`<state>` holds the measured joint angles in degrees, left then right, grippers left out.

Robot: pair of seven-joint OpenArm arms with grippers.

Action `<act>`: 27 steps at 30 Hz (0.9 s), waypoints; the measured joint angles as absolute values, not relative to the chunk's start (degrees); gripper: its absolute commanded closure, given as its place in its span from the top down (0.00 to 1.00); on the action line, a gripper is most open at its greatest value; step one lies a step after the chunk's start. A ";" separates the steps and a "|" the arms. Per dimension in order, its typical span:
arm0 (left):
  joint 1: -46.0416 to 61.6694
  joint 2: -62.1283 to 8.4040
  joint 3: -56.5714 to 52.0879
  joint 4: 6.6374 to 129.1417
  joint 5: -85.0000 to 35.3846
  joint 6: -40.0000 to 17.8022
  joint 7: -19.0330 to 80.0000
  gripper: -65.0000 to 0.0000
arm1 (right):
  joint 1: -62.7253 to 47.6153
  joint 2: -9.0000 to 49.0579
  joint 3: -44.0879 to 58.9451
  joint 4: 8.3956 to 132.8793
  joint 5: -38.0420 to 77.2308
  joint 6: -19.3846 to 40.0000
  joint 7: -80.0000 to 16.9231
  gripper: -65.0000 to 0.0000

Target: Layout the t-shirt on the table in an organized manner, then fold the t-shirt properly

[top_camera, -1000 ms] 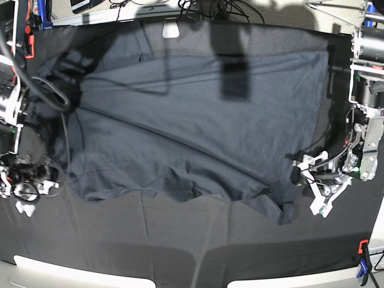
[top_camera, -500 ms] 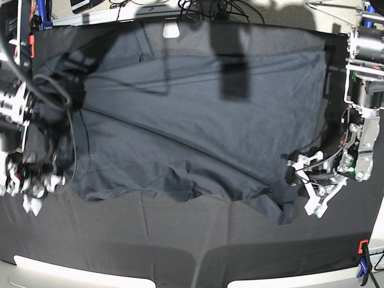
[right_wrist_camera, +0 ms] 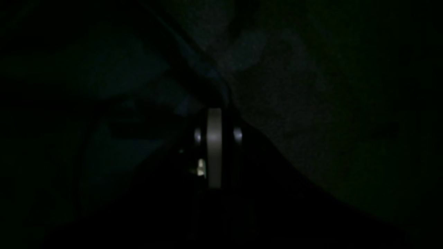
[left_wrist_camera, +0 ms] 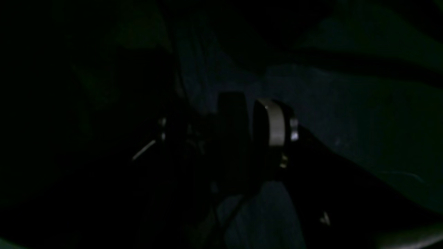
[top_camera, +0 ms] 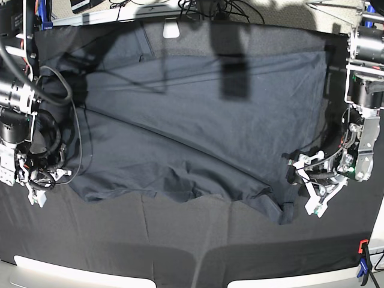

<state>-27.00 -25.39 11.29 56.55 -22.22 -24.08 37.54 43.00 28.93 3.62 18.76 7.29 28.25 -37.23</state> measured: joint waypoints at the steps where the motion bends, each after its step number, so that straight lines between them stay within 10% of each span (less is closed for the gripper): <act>1: -27.03 -25.41 11.29 56.55 -22.22 -24.08 37.52 0.44 | 42.98 28.82 3.62 19.07 5.58 28.80 -36.80 0.00; 5: -27.00 -25.39 11.29 56.55 -22.15 -24.08 37.52 0.44 | 41.67 28.58 3.60 23.44 3.20 36.69 -37.10 0.00; 27: -26.98 -25.30 11.22 56.55 -22.11 -24.10 37.50 0.44 | -4.84 28.51 7.35 93.80 13.17 38.44 -43.92 0.00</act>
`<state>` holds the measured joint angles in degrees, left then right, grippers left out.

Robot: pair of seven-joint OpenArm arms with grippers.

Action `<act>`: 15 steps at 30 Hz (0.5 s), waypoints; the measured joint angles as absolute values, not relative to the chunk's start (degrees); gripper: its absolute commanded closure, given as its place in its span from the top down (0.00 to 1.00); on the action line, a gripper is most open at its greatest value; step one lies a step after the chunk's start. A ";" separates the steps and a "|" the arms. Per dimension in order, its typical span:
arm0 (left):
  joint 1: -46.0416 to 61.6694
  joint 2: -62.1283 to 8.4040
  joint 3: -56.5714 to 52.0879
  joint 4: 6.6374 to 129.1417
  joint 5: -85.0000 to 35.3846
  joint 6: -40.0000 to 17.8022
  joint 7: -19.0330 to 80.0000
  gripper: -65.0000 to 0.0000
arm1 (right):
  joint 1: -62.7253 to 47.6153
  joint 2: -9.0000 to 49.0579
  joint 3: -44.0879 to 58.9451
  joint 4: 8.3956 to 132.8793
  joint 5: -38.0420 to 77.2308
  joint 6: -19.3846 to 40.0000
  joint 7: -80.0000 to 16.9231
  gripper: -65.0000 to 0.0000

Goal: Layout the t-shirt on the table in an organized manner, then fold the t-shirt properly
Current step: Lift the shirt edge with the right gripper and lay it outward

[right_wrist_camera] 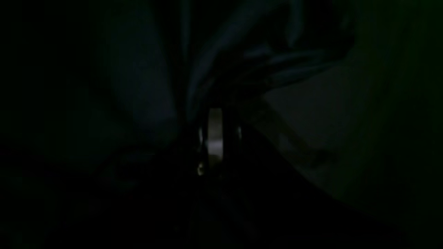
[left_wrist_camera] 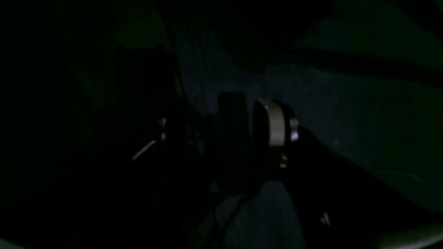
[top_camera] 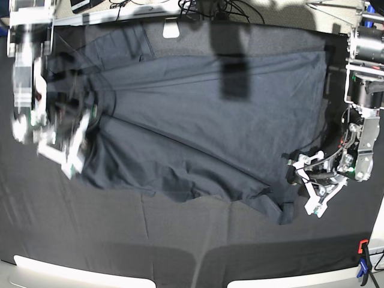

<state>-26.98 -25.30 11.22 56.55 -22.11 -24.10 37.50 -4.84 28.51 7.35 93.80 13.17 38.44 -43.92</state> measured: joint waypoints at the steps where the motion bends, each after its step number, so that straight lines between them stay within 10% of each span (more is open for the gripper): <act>1: -26.98 -25.28 11.22 56.55 -21.98 -24.08 37.50 0.44 | -6.79 28.53 8.01 95.94 13.23 38.44 -43.53 0.00; 15: -27.00 -25.28 11.25 56.55 -22.22 -24.08 37.52 0.44 | -25.19 28.47 10.13 109.25 12.88 38.96 -35.09 0.00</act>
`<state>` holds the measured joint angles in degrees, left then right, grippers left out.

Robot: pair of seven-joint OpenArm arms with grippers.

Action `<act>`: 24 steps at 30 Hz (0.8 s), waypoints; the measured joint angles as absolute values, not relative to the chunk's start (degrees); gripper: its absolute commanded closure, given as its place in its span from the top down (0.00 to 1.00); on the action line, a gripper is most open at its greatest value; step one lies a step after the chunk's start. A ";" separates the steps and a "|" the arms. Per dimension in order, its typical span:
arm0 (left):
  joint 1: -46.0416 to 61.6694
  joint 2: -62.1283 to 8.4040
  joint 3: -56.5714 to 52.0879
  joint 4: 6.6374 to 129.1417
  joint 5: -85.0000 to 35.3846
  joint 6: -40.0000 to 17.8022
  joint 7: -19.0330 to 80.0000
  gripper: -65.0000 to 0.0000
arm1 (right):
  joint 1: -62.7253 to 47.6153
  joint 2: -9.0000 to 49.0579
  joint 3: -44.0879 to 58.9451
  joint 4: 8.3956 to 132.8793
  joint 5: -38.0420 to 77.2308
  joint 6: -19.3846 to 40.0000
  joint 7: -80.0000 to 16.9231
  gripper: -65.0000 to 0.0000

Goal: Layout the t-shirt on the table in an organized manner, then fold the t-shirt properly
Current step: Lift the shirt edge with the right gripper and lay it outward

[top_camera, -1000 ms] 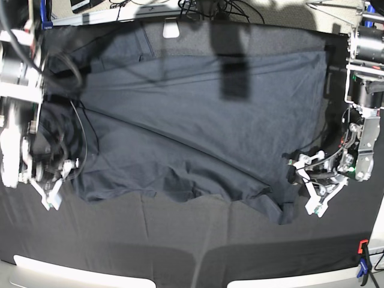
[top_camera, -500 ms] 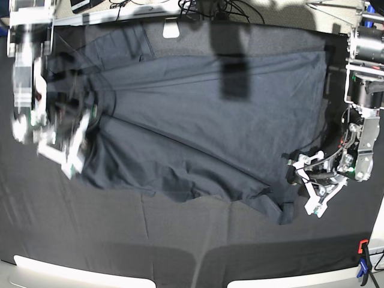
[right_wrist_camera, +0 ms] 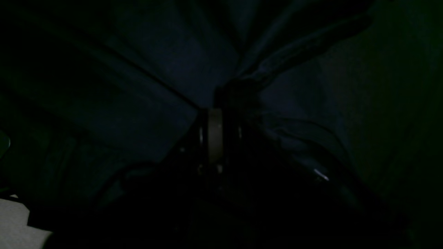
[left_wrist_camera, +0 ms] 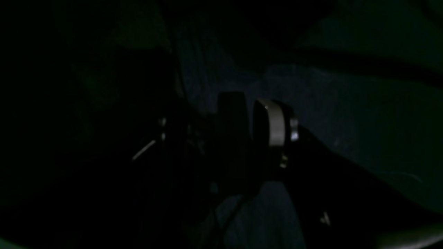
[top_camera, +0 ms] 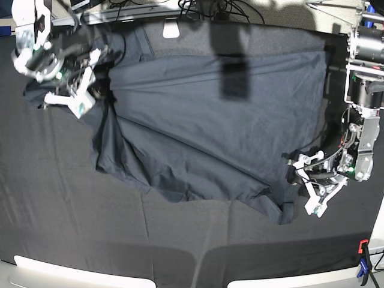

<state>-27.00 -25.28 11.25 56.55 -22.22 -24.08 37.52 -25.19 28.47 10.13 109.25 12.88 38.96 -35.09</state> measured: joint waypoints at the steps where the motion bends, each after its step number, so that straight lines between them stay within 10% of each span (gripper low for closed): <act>1: -27.00 -25.28 11.25 56.55 -22.22 -24.08 37.52 0.44 | -25.17 28.58 10.13 109.25 12.88 39.03 -35.09 0.00; 3: -27.00 -25.28 11.25 56.55 -22.22 -24.08 37.47 0.44 | -25.19 28.58 10.13 109.25 13.56 39.03 -35.09 0.01; 8: -27.00 -25.28 11.25 56.55 -22.22 -24.08 37.34 0.44 | -24.43 28.58 10.13 109.25 17.21 39.07 -35.20 0.44; 16: -27.00 -25.28 11.25 56.55 -22.13 -24.08 37.34 0.44 | -17.21 28.42 10.13 109.30 27.33 38.72 -40.66 0.45; 24: -27.00 -25.36 11.25 56.55 -22.28 -24.08 37.36 0.44 | -4.69 28.25 10.13 104.57 30.85 24.10 -45.54 0.41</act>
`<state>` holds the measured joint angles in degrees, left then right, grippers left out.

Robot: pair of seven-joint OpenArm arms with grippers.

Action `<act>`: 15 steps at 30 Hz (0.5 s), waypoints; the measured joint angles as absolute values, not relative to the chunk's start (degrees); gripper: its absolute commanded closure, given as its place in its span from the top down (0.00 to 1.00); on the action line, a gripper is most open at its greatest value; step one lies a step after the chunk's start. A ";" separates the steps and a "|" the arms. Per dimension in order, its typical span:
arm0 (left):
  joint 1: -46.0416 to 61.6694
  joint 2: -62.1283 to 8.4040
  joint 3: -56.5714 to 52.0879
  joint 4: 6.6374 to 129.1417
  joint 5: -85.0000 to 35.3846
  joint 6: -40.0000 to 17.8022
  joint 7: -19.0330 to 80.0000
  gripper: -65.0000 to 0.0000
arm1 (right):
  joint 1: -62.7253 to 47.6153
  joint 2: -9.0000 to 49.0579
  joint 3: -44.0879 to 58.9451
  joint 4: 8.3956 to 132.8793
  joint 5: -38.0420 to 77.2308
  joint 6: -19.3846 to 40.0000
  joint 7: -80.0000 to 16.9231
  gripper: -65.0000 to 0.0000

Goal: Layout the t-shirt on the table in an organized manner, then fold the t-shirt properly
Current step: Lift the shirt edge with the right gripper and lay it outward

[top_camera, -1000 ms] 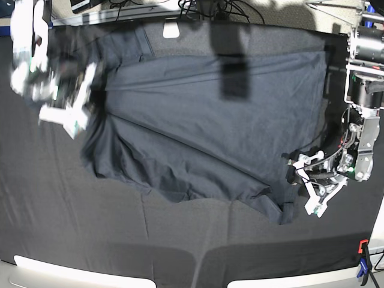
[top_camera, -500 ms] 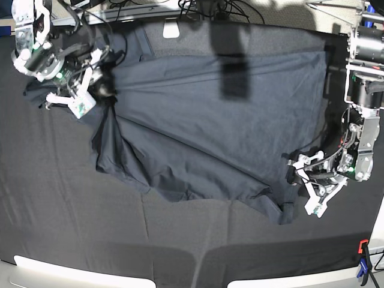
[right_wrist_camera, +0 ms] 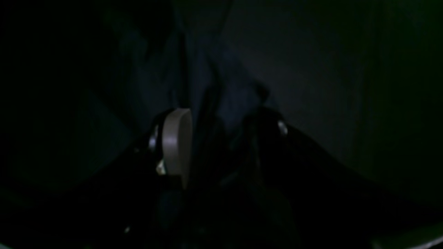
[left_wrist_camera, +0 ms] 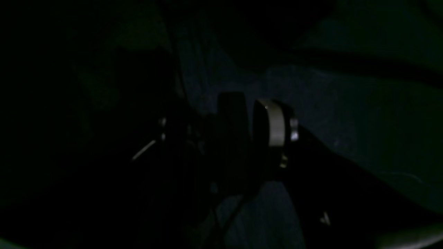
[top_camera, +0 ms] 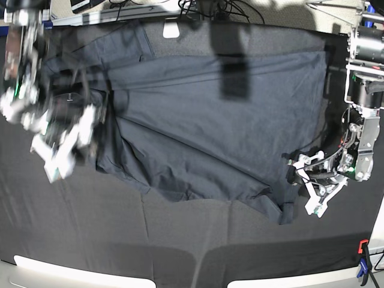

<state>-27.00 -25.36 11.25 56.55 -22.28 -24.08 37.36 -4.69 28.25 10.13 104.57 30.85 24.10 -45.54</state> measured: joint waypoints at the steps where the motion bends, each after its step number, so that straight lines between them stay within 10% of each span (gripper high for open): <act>1: -27.03 -25.36 11.25 56.55 -22.28 -24.08 37.36 0.44 | -3.22 28.21 10.13 102.43 31.86 23.29 -45.50 0.39; 15: -27.05 -25.39 11.25 56.55 -22.24 -24.01 38.74 0.44 | 33.67 28.21 10.31 53.43 45.19 21.19 -67.57 0.38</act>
